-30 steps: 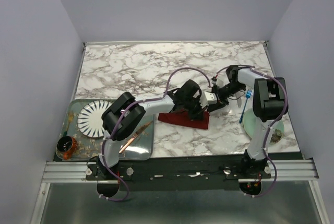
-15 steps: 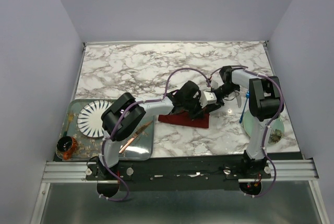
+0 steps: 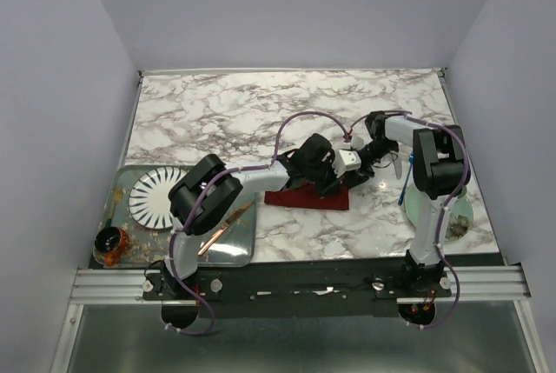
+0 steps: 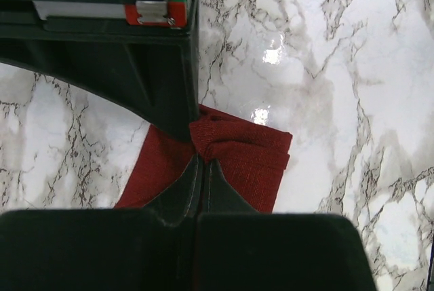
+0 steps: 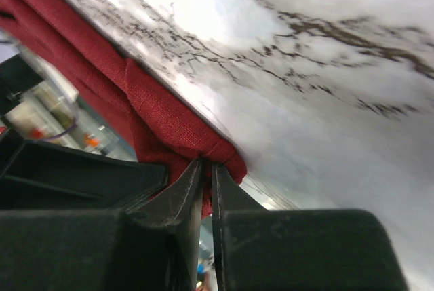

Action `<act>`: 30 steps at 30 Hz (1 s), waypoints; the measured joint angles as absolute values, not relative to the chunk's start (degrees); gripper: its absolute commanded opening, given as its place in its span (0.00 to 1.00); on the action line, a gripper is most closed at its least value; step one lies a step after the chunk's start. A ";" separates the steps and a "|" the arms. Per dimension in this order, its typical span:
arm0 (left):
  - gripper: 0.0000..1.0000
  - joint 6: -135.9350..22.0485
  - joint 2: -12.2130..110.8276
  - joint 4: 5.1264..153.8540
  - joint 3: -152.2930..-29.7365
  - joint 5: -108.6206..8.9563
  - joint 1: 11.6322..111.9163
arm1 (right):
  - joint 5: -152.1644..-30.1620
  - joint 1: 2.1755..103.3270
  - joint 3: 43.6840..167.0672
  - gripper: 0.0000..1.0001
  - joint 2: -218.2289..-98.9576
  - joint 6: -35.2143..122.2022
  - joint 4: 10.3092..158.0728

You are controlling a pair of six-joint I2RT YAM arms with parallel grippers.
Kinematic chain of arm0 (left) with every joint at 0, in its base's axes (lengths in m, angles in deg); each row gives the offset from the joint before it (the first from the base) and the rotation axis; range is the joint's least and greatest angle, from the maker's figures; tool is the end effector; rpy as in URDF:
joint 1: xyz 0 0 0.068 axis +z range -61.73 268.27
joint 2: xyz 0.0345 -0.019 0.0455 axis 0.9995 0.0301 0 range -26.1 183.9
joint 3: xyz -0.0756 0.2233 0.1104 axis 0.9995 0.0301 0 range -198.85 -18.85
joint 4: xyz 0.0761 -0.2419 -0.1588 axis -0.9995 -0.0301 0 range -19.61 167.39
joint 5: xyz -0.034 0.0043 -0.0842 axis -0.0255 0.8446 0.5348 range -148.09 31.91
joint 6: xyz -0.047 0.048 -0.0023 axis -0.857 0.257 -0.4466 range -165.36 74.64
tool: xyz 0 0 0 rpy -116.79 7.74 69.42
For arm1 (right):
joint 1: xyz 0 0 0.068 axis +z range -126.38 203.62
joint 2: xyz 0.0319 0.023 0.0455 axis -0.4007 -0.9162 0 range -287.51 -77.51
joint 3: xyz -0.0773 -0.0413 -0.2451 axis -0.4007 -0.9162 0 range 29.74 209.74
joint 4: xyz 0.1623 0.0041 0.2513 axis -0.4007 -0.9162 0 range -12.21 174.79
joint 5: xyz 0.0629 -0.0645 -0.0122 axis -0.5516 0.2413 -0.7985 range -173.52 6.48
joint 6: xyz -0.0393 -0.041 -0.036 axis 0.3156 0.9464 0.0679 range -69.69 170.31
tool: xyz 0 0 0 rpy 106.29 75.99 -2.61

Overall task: Fold the napkin into a case and place the utensils inside
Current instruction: Stuff the top corner of the smaller-rectangle-folded napkin into the folded napkin.

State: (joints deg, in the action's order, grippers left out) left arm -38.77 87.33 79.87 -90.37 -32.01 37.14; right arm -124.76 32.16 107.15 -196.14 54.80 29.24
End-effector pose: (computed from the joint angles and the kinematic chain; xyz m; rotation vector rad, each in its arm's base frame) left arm 0.2743 -0.3779 0.1207 1.3475 1.9167 -0.9163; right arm 0.3712 0.0914 0.0777 0.2571 -2.8042 -1.0527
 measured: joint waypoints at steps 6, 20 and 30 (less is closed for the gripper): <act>0.00 -40.83 86.28 79.10 -90.24 -32.95 37.14 | -124.47 32.27 107.24 0.17 -197.93 54.95 28.36; 0.00 -53.13 83.09 75.98 -86.29 -33.19 38.41 | -120.93 33.71 109.79 0.17 -198.02 56.75 26.99; 0.00 -61.75 85.78 77.59 -85.89 -30.39 40.51 | -120.65 33.93 109.95 0.18 -197.47 59.00 27.01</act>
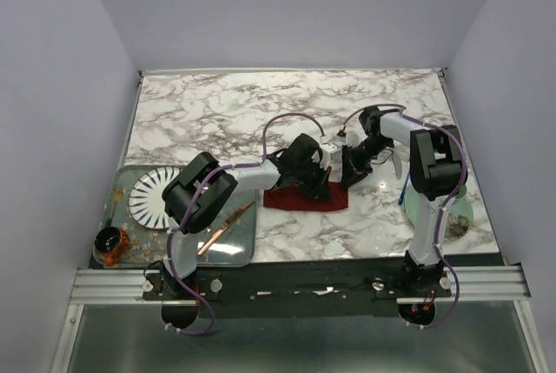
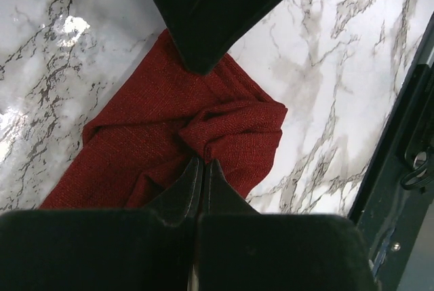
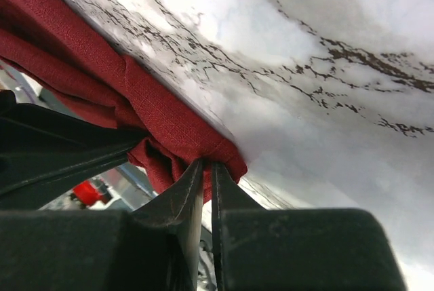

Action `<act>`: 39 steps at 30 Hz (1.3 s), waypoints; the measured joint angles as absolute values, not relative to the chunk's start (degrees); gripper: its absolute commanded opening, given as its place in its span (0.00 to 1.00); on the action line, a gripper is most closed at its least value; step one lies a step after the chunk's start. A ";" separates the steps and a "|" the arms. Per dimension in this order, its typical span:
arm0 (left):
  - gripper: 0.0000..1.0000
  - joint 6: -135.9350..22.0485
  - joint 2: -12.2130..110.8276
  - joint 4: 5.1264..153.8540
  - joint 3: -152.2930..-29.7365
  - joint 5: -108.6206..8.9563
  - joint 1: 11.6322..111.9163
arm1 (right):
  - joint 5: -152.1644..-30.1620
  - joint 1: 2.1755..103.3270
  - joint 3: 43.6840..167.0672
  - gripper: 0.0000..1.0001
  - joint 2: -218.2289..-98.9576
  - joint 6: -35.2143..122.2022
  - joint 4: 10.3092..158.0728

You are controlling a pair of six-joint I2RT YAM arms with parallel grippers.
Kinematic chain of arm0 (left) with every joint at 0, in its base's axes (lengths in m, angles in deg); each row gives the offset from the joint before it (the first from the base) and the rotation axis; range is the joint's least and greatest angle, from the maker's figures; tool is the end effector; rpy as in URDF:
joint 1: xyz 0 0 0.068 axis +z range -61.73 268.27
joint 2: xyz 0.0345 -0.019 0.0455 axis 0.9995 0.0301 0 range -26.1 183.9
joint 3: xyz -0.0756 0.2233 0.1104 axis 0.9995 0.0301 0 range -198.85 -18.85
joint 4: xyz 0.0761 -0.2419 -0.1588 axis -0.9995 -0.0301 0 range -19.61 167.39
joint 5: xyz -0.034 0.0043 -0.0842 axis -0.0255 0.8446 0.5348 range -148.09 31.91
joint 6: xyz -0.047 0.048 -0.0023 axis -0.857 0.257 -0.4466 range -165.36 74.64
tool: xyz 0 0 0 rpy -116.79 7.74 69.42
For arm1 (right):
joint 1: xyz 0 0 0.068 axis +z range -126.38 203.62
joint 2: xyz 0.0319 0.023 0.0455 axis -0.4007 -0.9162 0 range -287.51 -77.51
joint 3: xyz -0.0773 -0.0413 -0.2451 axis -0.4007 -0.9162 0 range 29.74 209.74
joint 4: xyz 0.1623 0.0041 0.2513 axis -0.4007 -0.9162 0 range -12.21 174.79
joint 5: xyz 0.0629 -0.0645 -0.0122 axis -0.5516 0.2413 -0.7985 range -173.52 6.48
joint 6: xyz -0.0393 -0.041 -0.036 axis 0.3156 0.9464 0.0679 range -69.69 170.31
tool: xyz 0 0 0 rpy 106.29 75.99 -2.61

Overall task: Fold the napkin into a case and place the utensils inside
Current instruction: Stuff the top corner of the smaller-rectangle-folded napkin into the folded napkin.

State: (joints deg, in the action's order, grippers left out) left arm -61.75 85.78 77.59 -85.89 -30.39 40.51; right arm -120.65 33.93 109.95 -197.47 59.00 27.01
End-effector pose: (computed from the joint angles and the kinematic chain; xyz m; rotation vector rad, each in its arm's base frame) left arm 0.2803 -0.3458 0.1028 0.9256 2.3410 -1.0790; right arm 0.3754 0.1011 0.0792 0.4085 -2.8232 -0.9550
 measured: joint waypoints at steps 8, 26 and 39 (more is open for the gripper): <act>0.00 -65.77 86.67 78.40 -85.89 -28.01 42.43 | -118.94 35.22 109.75 0.20 -195.62 61.03 29.06; 0.00 -70.84 90.23 79.78 -87.47 -21.95 45.14 | -118.81 38.13 94.89 0.18 -175.99 68.61 45.45; 0.00 -73.35 91.33 80.89 -87.51 -19.57 46.23 | -109.98 43.44 91.06 0.15 -175.29 74.41 53.00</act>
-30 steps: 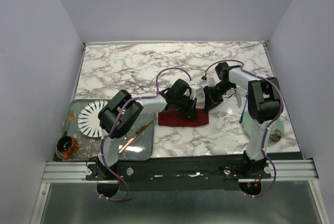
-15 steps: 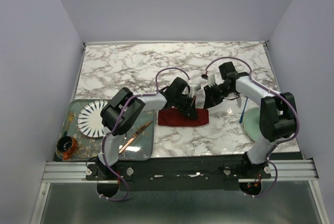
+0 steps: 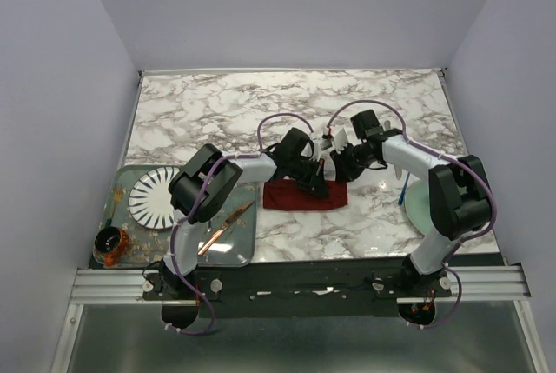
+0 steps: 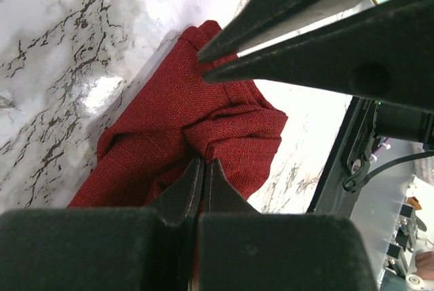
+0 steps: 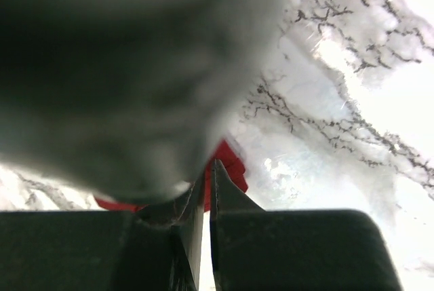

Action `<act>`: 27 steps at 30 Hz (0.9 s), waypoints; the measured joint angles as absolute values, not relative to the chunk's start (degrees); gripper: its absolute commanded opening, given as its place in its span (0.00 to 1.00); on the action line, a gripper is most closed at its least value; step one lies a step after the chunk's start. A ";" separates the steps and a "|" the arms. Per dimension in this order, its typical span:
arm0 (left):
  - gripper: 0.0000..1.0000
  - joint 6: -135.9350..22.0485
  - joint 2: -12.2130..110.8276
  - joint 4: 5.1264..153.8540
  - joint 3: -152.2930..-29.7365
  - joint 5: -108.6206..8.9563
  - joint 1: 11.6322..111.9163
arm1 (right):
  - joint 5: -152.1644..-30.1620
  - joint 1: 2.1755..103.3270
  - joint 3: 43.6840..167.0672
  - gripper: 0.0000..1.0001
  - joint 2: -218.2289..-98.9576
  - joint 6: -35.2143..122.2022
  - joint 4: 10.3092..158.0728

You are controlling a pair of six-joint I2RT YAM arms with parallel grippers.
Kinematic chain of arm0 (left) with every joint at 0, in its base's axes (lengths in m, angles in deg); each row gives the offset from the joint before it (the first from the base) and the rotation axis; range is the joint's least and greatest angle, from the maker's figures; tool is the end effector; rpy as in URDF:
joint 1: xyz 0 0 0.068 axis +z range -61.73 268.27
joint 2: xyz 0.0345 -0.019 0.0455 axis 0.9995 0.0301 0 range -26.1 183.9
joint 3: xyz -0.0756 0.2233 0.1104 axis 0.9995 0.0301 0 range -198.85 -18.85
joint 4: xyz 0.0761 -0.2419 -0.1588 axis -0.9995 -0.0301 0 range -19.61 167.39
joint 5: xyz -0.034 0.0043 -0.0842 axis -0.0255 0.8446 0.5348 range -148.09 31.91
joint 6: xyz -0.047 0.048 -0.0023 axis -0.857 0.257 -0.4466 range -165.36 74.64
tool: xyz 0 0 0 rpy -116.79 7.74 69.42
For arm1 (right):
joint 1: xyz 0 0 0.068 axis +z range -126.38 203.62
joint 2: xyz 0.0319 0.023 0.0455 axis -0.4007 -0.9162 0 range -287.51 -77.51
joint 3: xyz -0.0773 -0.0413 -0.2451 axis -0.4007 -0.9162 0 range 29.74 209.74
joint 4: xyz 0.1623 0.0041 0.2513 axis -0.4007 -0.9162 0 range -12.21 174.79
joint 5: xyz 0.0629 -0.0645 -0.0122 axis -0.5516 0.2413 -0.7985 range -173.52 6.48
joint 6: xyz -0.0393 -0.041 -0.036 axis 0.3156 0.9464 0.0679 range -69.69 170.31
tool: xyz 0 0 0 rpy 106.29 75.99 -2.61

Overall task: Fold the napkin into a case and place the utensils inside
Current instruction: Stuff the top corner of the smaller-rectangle-folded napkin into the folded napkin.

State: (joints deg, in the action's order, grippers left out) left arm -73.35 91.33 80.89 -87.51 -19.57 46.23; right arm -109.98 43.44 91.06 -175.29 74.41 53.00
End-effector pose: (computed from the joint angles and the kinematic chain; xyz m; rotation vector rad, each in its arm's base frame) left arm 0.3120 -0.3263 0.0793 0.6765 2.4880 -1.3330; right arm 0.3344 0.1458 0.1278 -1.1160 2.4438 0.6112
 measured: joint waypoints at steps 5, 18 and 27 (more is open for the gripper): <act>0.00 -73.74 91.37 81.55 -87.16 -19.26 46.41 | -108.43 43.87 89.86 0.16 -174.81 74.76 55.73; 0.00 -75.27 91.50 84.04 -85.80 -17.71 47.67 | -107.95 44.90 80.44 0.16 -163.90 76.11 62.24; 0.00 -76.08 91.76 85.20 -85.41 -16.84 48.11 | -106.66 46.10 79.65 0.17 -166.46 79.21 63.73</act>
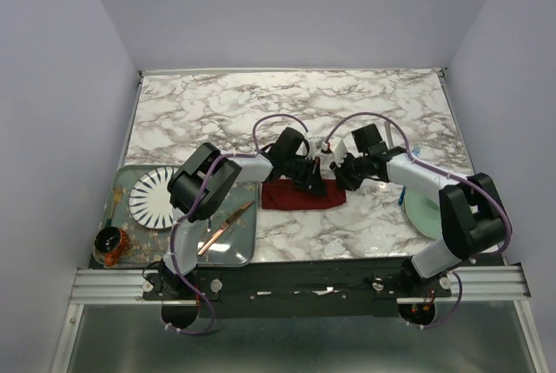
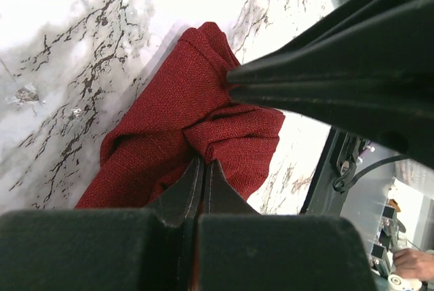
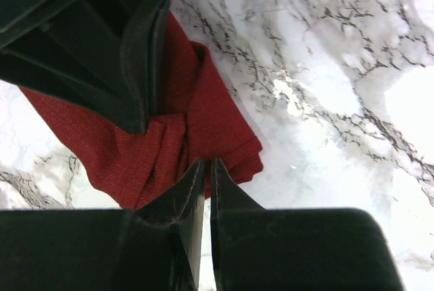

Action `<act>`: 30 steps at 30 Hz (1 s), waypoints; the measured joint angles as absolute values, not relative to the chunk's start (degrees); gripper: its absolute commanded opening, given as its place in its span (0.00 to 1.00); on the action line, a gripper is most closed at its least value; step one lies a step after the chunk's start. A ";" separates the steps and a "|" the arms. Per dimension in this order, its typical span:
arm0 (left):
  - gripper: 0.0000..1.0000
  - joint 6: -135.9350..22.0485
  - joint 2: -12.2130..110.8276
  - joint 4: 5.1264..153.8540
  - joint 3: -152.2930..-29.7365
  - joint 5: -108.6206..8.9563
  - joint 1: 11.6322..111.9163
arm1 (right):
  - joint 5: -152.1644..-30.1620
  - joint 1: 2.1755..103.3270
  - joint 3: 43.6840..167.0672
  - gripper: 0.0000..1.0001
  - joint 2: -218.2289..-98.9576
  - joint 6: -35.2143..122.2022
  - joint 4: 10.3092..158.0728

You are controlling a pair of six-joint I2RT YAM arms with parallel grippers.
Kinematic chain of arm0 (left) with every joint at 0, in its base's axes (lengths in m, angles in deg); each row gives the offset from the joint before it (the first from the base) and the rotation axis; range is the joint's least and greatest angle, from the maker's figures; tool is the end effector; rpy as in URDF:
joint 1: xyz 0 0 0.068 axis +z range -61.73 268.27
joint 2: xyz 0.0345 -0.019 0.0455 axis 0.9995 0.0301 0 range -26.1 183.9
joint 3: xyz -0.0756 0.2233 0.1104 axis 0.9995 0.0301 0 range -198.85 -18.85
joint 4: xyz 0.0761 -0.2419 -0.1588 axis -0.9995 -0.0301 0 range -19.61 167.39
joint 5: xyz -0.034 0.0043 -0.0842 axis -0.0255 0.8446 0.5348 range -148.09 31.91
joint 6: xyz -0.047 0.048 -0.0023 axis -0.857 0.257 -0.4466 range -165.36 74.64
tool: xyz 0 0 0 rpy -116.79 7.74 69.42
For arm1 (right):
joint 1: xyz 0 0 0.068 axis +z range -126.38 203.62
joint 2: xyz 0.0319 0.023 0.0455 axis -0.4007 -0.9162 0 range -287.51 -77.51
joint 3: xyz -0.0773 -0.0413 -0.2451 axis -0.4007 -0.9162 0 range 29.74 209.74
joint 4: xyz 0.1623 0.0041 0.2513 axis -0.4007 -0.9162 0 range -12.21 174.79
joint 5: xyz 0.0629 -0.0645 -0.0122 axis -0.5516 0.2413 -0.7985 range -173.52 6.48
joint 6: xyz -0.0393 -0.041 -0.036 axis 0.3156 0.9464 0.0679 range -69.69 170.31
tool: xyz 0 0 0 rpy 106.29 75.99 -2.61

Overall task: Fold the napkin into a case and place the utensils inside
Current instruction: Stuff the top corner of the smaller-rectangle-folded napkin into the folded napkin.

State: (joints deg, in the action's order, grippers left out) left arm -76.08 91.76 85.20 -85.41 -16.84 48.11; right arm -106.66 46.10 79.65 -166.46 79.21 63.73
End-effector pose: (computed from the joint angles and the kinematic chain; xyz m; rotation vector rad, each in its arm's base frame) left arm 0.3175 -0.3142 0.0720 0.6143 2.4798 -1.4020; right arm 0.3024 0.1479 0.1247 -1.2356 2.2459 0.4849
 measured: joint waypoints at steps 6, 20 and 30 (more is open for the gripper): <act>0.00 -76.54 91.79 85.46 -85.26 -16.82 48.16 | -106.68 47.48 78.62 0.25 -166.46 80.61 64.14; 0.00 -76.94 92.05 85.72 -85.26 -16.27 48.42 | -105.94 49.89 78.60 0.32 -168.45 81.42 65.50; 0.00 -76.98 92.09 85.83 -85.26 -16.14 49.16 | -103.34 50.78 80.53 0.03 -170.52 79.98 65.74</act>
State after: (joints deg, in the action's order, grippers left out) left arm -76.98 92.09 85.83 -85.26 -16.14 49.16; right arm -103.34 50.78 80.53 -170.52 79.98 65.74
